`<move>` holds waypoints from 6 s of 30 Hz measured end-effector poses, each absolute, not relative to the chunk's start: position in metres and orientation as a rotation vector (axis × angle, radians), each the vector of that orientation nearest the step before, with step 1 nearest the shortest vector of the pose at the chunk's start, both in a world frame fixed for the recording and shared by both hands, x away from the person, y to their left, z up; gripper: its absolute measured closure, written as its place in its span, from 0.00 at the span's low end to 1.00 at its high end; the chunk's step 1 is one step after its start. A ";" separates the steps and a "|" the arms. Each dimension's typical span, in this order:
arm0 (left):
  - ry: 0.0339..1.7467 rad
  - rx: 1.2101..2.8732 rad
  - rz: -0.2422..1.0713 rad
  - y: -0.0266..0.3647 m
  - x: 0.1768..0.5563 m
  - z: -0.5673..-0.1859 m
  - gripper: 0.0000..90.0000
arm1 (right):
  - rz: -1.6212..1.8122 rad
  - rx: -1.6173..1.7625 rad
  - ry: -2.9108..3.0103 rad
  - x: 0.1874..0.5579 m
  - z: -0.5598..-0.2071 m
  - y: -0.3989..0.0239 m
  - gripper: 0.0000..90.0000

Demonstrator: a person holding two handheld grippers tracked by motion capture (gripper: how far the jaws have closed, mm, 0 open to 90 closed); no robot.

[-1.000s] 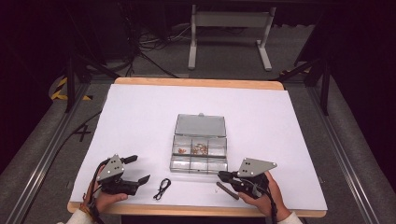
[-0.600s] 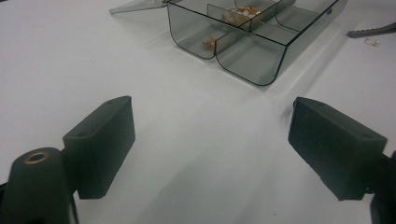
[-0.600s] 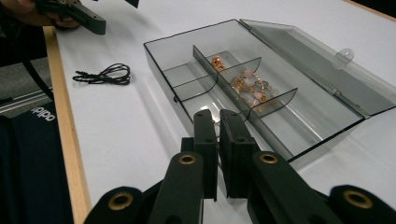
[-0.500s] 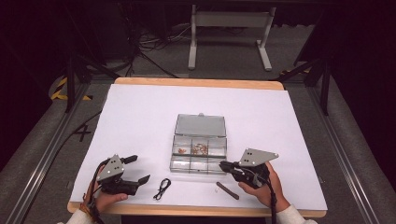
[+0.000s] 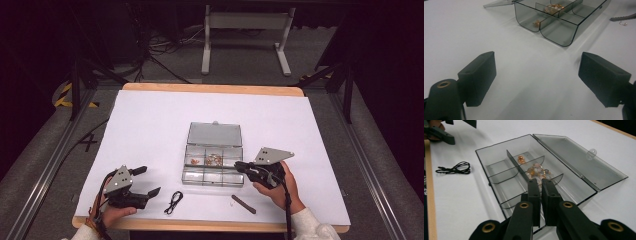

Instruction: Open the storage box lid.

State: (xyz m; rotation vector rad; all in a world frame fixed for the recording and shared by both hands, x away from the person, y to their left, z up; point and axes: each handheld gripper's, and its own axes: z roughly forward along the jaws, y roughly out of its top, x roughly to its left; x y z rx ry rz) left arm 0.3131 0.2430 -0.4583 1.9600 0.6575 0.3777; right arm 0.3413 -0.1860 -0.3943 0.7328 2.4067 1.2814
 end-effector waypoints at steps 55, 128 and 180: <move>0.646 1.955 0.385 0.244 0.313 -0.458 0.18 | 1.191 0.839 2.427 0.373 -0.417 -0.179 0.87; 0.642 1.961 0.386 0.243 0.312 -0.458 0.18 | 1.230 0.647 2.600 0.274 -0.423 -0.162 0.97; 0.649 1.950 0.377 0.244 0.313 -0.458 0.18 | 1.198 0.819 2.448 0.375 -0.418 -0.168 0.97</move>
